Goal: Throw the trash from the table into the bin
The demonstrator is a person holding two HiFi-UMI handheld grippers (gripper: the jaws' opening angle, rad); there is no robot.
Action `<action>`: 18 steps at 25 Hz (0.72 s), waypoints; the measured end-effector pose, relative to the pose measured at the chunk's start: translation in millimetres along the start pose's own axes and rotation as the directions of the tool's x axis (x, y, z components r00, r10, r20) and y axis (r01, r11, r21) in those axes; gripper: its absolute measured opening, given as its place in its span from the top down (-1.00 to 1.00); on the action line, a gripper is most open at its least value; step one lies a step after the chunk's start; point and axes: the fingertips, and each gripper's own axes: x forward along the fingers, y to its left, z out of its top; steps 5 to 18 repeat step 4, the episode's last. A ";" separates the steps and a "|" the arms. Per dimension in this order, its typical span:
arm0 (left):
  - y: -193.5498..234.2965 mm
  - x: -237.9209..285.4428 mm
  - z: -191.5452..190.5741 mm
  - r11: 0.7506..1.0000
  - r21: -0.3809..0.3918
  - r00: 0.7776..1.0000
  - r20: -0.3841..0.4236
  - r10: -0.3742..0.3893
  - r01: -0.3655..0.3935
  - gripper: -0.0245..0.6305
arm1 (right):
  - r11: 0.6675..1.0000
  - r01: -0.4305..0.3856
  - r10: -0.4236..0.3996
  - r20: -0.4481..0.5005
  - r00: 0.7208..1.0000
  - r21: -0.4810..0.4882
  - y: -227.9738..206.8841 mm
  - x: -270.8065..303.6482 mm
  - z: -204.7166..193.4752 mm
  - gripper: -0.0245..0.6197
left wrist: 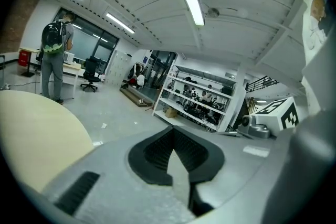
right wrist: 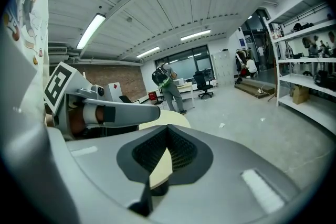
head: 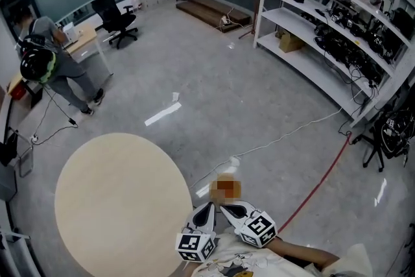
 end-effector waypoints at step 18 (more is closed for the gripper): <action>3.9 -1.0 1.8 1.000 -0.011 1.000 -0.004 -0.005 0.005 0.91 | 1.000 -0.002 0.002 0.001 1.000 0.001 3.0 3.5 2.1 0.91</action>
